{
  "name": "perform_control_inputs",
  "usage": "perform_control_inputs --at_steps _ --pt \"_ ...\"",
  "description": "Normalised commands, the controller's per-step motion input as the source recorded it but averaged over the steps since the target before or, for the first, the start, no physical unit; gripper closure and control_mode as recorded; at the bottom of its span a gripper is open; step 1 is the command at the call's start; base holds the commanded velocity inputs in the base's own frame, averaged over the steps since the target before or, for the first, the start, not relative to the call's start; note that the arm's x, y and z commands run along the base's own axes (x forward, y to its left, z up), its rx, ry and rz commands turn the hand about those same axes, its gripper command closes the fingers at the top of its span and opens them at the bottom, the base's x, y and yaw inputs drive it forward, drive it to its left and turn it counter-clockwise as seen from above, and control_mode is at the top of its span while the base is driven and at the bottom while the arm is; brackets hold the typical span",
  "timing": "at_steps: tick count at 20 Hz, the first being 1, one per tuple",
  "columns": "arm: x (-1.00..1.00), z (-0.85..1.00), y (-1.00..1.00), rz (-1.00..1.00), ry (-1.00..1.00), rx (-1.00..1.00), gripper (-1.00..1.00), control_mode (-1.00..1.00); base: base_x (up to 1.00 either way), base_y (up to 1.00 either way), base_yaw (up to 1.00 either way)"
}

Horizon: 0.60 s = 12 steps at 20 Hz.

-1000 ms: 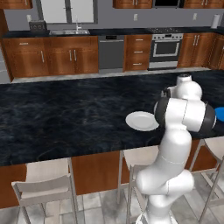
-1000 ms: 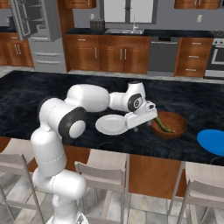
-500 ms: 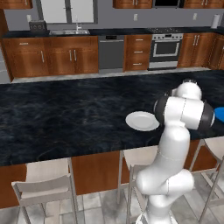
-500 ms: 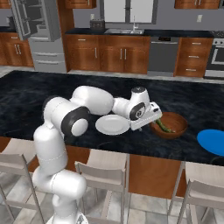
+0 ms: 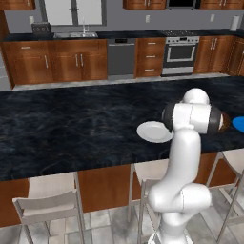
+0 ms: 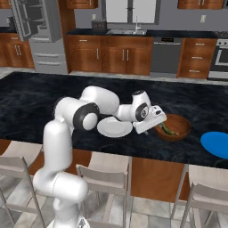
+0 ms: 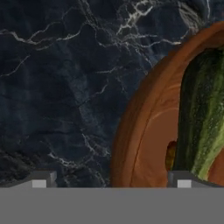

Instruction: Pick the chicken drumstick and squash from their plates and place them in the bowl. Then put the bowl in the fridge.

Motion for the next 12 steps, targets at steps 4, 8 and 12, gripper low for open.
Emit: perform_control_inputs --at_steps 4,8,12 --pt "0.27 -0.21 -0.25 -0.05 0.08 -0.02 -1.00 -1.00 0.00 0.00 0.00" --pt "0.23 -0.22 -0.30 0.00 0.01 0.00 -1.00 -1.00 0.00 0.00 0.00" --pt "0.06 -0.21 -0.30 -0.01 0.00 0.00 -1.00 -1.00 0.00 0.00 0.00"
